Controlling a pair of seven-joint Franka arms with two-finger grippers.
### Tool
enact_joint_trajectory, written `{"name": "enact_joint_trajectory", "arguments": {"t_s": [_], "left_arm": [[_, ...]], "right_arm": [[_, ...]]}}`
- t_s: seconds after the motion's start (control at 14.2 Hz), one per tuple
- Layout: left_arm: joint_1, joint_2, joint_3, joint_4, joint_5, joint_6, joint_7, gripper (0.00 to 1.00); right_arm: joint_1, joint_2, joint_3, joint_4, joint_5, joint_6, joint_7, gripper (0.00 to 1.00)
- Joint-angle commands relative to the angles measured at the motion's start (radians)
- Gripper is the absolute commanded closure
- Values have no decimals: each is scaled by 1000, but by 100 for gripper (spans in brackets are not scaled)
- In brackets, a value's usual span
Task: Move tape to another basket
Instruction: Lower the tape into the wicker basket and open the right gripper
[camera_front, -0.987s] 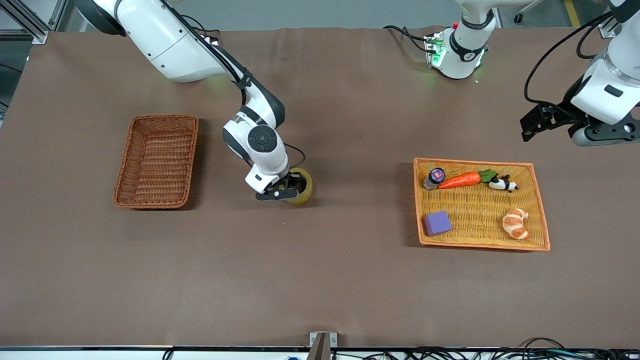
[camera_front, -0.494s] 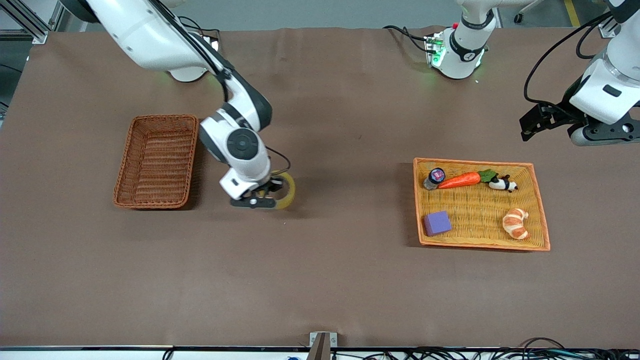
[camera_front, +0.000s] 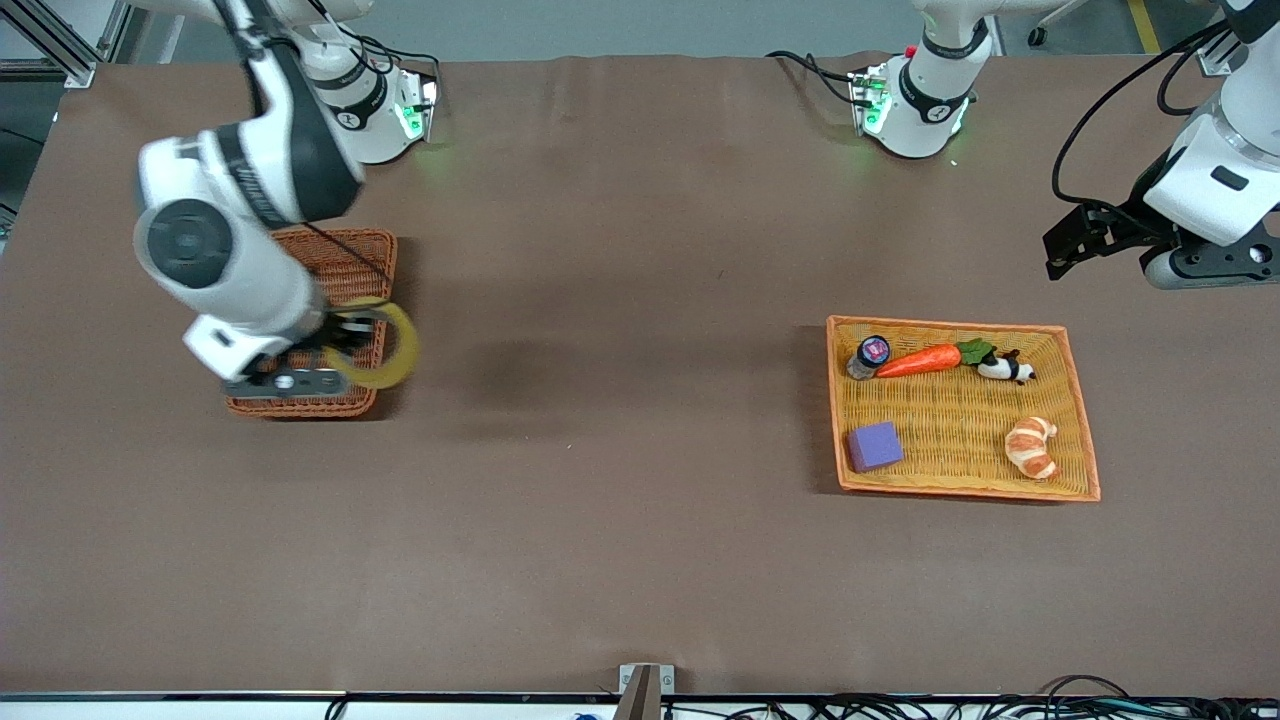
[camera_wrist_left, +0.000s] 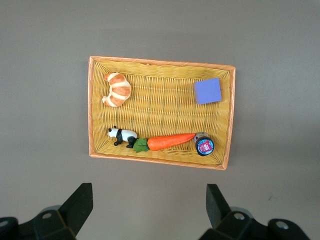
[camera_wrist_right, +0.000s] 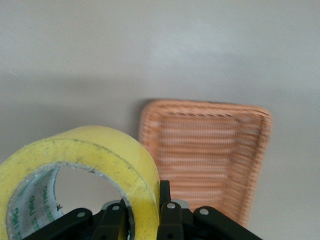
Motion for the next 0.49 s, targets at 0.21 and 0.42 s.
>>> {"name": "enact_joint_trajectory", "arguments": {"t_s": [0.21, 0.42], "left_arm": [[2, -18, 6, -2, -15, -12, 22, 0], [4, -18, 6, -2, -15, -7, 22, 0]], "right_arm": [[6, -172, -206, -419, 18, 293, -283, 100], [3, -186, -258, -595, 18, 508, -342, 100]]}}
